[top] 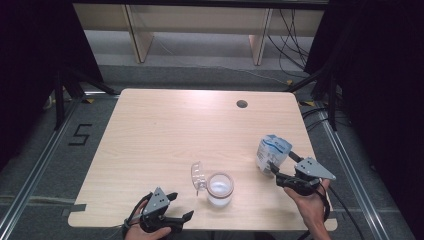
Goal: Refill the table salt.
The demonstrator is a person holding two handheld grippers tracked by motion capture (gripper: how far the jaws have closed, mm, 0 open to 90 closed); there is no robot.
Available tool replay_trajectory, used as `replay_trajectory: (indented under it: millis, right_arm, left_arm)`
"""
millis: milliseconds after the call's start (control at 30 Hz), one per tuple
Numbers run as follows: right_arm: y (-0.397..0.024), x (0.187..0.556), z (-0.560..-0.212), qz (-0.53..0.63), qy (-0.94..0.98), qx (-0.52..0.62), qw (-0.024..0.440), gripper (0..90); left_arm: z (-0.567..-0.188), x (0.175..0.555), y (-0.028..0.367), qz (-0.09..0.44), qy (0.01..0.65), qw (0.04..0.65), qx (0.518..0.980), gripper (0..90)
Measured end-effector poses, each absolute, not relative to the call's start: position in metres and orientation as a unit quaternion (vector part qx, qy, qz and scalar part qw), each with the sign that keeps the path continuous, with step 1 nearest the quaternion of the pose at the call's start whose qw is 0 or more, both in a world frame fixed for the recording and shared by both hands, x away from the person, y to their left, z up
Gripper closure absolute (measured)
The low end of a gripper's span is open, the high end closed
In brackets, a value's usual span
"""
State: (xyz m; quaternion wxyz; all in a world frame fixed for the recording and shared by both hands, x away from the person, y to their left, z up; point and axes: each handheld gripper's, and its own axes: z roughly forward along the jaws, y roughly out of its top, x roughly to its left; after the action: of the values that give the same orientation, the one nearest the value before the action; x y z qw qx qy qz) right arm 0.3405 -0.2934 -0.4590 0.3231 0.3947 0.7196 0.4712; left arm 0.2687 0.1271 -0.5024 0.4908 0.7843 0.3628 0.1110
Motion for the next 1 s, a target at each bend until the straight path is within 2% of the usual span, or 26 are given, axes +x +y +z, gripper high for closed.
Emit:
replay_trajectory:
  millis: [467, 800, 900, 1000]
  right_arm:
    - [-0.291, 0.319, -0.462, 0.467, 0.728, 0.407, 0.294, 16.7]
    - [-0.282, 0.299, -0.467, 0.466, 0.742, 0.411, 0.250, 15.8]
    - [-0.282, 0.298, -0.468, 0.463, 0.752, 0.391, 0.259, 15.8]
    - [-0.279, 0.295, -0.469, 0.464, 0.756, 0.389, 0.248, 15.8]
  left_arm:
    - [-0.503, 0.269, 0.127, 0.111, 0.366, 0.490, 0.783, 18.8]
    - [-0.502, 0.270, 0.127, 0.109, 0.368, 0.486, 0.785, 18.7]
    - [-0.502, 0.270, 0.128, 0.110, 0.365, 0.486, 0.786, 18.7]
    - [-0.501, 0.270, 0.127, 0.113, 0.370, 0.483, 0.785, 18.7]
